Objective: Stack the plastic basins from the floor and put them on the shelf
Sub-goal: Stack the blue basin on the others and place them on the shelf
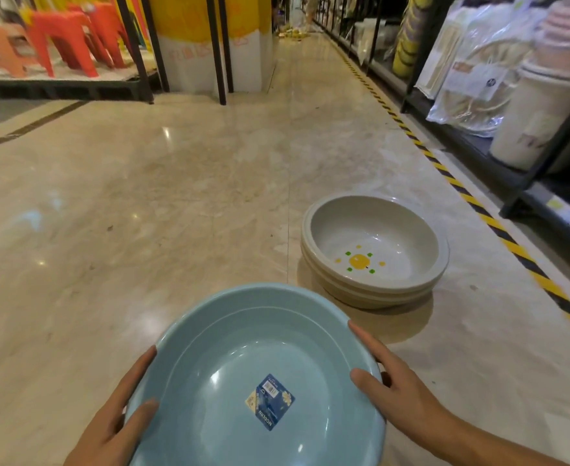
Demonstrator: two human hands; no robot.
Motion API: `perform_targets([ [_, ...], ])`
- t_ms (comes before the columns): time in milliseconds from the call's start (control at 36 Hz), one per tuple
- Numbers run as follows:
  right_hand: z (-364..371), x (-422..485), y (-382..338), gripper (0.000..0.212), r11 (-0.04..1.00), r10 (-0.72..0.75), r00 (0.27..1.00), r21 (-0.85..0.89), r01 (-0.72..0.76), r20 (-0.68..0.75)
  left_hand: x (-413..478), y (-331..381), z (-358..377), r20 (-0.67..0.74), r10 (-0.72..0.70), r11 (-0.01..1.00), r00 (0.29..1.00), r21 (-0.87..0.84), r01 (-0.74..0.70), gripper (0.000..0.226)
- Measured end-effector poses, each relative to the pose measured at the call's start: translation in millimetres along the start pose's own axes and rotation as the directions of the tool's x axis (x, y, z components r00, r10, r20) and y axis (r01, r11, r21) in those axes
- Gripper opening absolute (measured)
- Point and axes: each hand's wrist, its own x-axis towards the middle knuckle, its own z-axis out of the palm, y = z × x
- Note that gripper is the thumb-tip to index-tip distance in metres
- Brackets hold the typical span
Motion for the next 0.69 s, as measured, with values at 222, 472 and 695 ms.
perform_targets([
  [222,-56.7,10.4,-120.7,0.063,1.0,0.007,0.988,0.018,-0.004,-0.155,66.8,113.9,-41.1,0.058,0.133,0.989,0.989,-0.075,-0.128,0.07],
  [472,-152.0,65.8,-212.9,0.058,0.998,-0.028,0.972,0.048,0.04,-0.235,134.5,246.7,-18.0,0.093,0.254,0.963,0.963,-0.113,-0.244,0.058],
  [695,-259.8,153.2,-156.6,0.064,0.995,-0.088,0.962,0.026,0.098,-0.26,194.0,286.8,109.4,0.047,0.218,0.975,0.975,-0.05,-0.216,0.058],
])
